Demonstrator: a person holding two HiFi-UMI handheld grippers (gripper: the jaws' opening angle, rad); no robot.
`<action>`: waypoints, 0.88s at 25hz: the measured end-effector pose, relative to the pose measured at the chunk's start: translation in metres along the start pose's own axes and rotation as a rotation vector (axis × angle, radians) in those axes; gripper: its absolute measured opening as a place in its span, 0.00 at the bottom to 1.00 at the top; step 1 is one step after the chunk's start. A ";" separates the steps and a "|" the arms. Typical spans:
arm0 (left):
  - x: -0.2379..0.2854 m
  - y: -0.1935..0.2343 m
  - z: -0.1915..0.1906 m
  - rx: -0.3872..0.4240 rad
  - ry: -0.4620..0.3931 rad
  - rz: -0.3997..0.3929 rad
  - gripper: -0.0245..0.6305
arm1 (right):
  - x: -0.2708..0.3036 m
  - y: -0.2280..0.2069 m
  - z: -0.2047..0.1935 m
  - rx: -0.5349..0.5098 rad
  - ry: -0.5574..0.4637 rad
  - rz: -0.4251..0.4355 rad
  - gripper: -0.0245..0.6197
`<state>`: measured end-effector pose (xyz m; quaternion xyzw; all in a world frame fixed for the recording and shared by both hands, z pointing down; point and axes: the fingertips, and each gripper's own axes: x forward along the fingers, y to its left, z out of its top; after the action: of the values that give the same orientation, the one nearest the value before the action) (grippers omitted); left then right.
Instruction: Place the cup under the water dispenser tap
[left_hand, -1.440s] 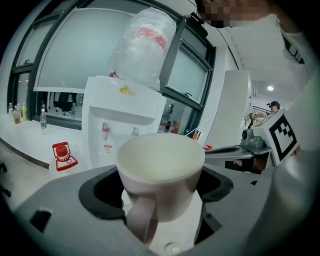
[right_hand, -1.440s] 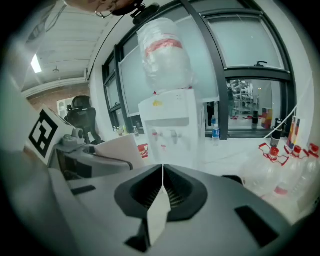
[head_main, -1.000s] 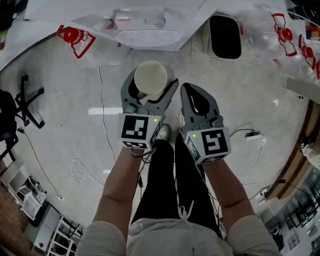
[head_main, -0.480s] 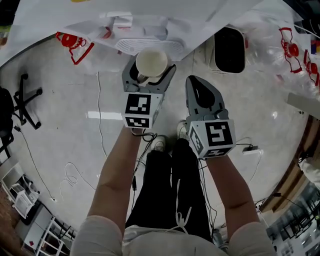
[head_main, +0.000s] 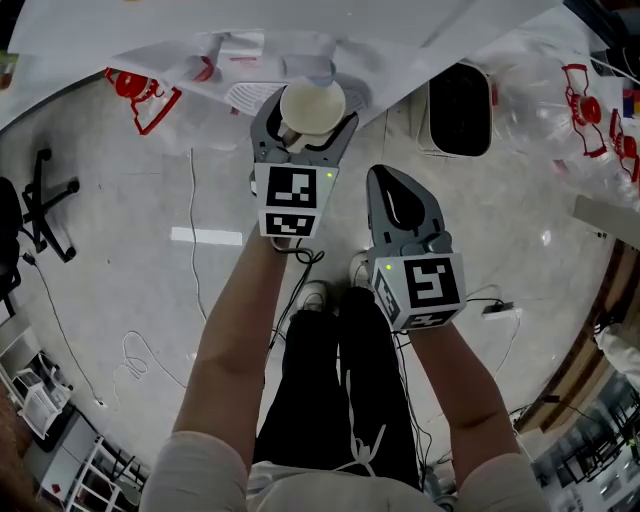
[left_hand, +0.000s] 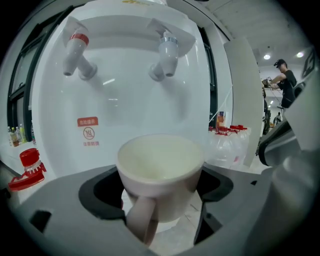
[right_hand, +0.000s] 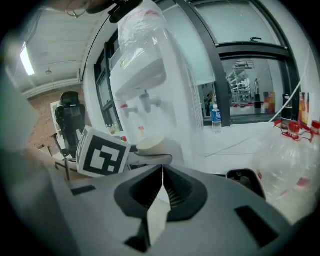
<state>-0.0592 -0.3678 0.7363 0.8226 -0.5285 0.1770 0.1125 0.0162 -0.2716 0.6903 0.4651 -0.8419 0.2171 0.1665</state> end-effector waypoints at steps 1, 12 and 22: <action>0.002 0.001 -0.001 -0.001 0.004 0.002 0.67 | 0.001 0.000 0.002 -0.002 -0.003 0.002 0.08; 0.007 -0.002 -0.003 0.064 0.014 0.001 0.67 | -0.001 -0.004 0.007 -0.053 0.005 0.016 0.08; 0.005 -0.001 0.006 0.090 -0.067 0.058 0.71 | -0.006 -0.005 0.007 -0.058 0.011 0.010 0.08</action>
<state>-0.0553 -0.3738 0.7328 0.8168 -0.5469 0.1762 0.0527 0.0229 -0.2738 0.6823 0.4547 -0.8492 0.1961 0.1835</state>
